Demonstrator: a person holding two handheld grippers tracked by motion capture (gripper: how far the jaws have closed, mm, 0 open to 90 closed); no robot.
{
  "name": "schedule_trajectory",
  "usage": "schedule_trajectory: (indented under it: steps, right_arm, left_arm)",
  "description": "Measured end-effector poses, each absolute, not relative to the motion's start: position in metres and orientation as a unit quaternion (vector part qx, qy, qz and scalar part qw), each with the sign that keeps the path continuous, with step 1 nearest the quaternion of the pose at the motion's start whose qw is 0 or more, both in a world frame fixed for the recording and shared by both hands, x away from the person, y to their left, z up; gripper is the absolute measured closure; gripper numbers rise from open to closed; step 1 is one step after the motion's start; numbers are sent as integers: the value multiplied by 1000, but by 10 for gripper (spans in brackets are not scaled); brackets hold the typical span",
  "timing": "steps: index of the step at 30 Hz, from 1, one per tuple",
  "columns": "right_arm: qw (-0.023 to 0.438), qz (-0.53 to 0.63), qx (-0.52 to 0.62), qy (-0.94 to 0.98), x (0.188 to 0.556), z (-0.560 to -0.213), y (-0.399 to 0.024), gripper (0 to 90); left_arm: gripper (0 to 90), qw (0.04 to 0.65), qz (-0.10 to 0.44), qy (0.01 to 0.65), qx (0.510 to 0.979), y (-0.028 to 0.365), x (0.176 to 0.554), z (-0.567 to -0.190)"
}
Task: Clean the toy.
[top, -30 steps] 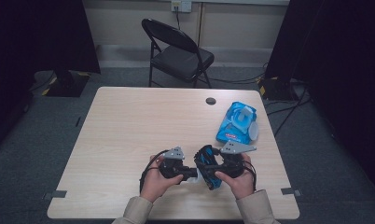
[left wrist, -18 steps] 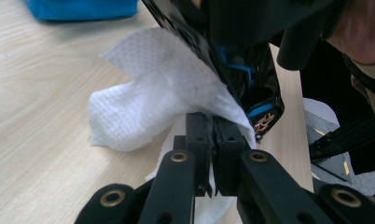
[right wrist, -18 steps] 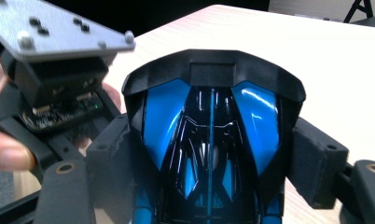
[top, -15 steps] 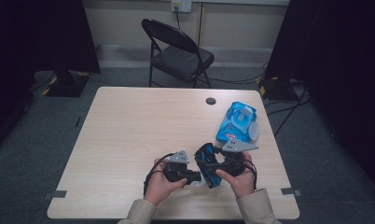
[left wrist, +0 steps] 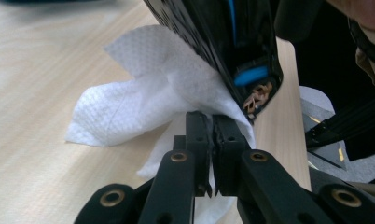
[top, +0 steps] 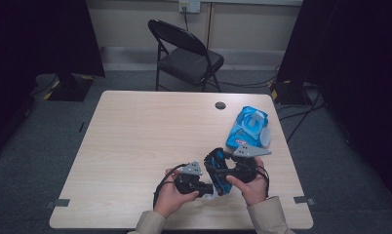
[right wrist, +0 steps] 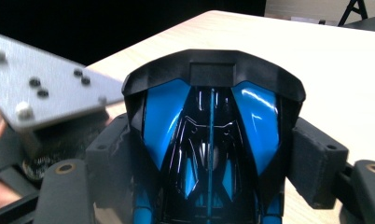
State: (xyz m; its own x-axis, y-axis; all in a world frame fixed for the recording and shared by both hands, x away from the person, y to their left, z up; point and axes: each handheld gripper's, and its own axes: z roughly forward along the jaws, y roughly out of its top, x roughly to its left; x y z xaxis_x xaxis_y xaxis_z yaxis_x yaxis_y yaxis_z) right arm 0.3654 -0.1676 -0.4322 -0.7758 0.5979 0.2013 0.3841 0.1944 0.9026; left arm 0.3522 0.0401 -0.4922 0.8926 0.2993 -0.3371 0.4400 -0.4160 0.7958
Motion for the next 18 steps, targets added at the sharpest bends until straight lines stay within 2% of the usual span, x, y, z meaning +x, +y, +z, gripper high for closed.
schedule_trajectory:
  steps: [6,18]
  right_arm:
    - [102,549,319,766,365,-428,-170,258]
    - [100,553,318,764,358,-430,-175,258]
  left_arm:
    - [864,490,-72,221,840,44,352,-491]
    - [863,498,-46,252,829,78,361,-472]
